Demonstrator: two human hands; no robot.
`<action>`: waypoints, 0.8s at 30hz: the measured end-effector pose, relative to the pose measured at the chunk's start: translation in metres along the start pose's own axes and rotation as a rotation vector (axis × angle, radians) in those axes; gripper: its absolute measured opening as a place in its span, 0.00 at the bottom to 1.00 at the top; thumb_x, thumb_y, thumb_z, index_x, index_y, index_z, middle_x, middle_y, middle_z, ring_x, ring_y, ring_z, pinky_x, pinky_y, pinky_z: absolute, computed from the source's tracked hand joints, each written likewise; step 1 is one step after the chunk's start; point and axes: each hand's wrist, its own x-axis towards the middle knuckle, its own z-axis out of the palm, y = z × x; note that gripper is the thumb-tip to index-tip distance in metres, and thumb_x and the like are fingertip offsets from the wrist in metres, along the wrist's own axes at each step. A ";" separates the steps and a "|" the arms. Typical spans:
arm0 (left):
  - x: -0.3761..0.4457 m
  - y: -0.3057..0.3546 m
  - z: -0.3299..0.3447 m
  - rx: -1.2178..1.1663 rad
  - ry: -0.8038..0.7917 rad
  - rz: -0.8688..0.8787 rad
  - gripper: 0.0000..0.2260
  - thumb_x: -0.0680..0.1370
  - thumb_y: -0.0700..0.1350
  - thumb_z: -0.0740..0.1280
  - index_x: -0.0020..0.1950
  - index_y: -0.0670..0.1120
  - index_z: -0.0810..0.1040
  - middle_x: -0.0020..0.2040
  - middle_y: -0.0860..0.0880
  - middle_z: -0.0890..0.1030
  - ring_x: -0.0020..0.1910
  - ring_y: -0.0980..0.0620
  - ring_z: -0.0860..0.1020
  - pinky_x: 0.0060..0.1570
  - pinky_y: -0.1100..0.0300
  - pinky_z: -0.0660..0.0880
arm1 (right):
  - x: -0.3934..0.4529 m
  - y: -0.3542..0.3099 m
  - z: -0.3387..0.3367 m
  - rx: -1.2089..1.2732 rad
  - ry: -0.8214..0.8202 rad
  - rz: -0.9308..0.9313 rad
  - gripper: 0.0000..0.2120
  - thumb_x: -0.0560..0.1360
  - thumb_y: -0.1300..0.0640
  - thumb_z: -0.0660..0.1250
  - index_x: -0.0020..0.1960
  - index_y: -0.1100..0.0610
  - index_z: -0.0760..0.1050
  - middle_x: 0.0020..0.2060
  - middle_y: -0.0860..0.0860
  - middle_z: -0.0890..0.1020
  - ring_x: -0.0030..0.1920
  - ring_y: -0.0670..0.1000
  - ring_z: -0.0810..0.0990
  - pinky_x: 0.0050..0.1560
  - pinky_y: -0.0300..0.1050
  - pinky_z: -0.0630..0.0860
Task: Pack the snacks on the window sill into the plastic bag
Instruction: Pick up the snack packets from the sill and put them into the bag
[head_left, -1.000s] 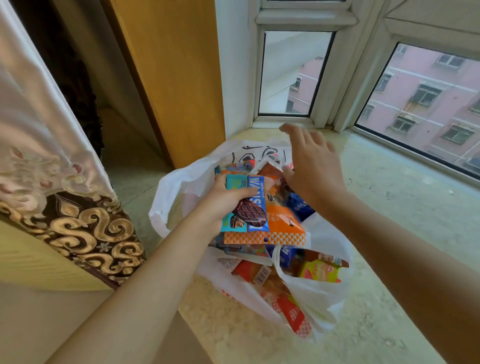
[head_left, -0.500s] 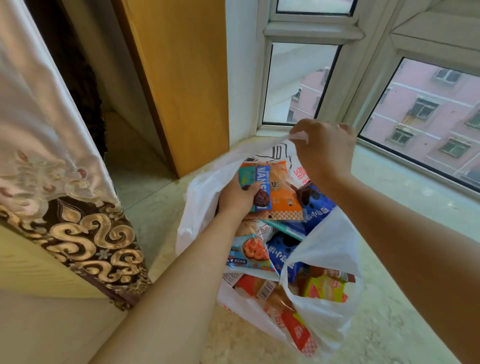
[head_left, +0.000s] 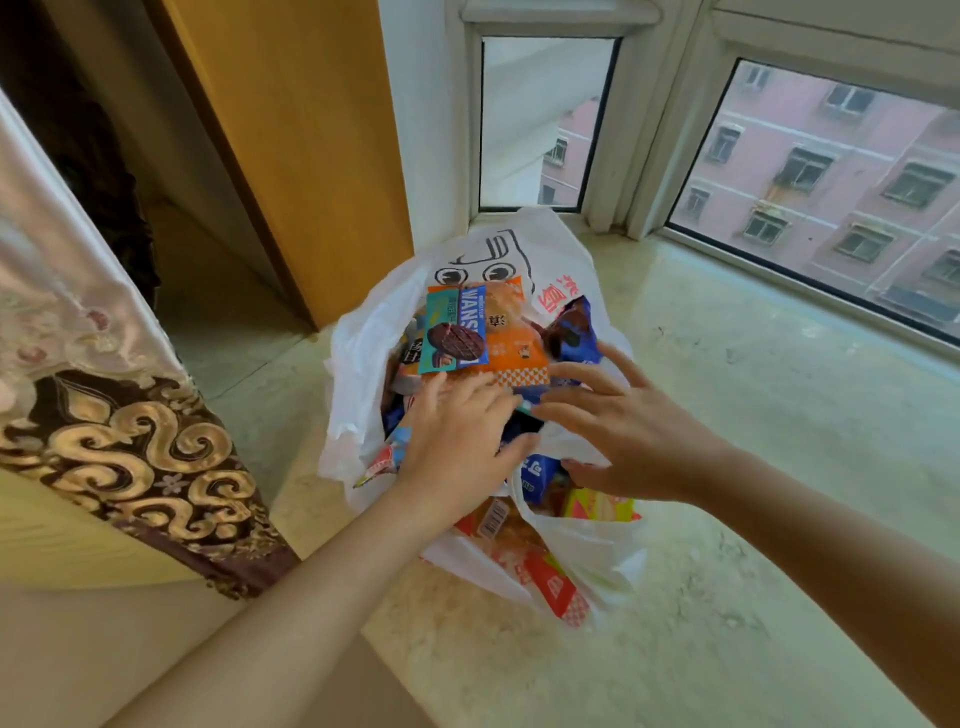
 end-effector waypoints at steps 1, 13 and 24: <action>-0.002 0.005 0.000 0.051 -0.059 0.010 0.27 0.79 0.66 0.52 0.69 0.51 0.74 0.72 0.54 0.69 0.75 0.54 0.58 0.71 0.45 0.39 | -0.008 -0.002 0.005 -0.003 -0.103 0.015 0.29 0.69 0.42 0.62 0.68 0.52 0.72 0.61 0.49 0.79 0.71 0.54 0.67 0.72 0.63 0.47; 0.018 0.088 -0.042 -0.768 0.034 -0.223 0.13 0.80 0.51 0.62 0.39 0.48 0.75 0.30 0.52 0.72 0.35 0.49 0.72 0.39 0.53 0.67 | -0.044 0.061 -0.057 0.229 0.415 0.393 0.10 0.69 0.66 0.72 0.47 0.54 0.84 0.41 0.51 0.85 0.46 0.53 0.83 0.68 0.65 0.61; 0.115 0.142 -0.139 -0.790 0.401 -0.171 0.11 0.80 0.53 0.62 0.41 0.52 0.80 0.25 0.54 0.74 0.32 0.44 0.79 0.40 0.51 0.78 | 0.008 0.096 -0.121 0.589 0.700 0.726 0.10 0.74 0.49 0.67 0.38 0.51 0.82 0.32 0.59 0.80 0.36 0.55 0.77 0.38 0.48 0.72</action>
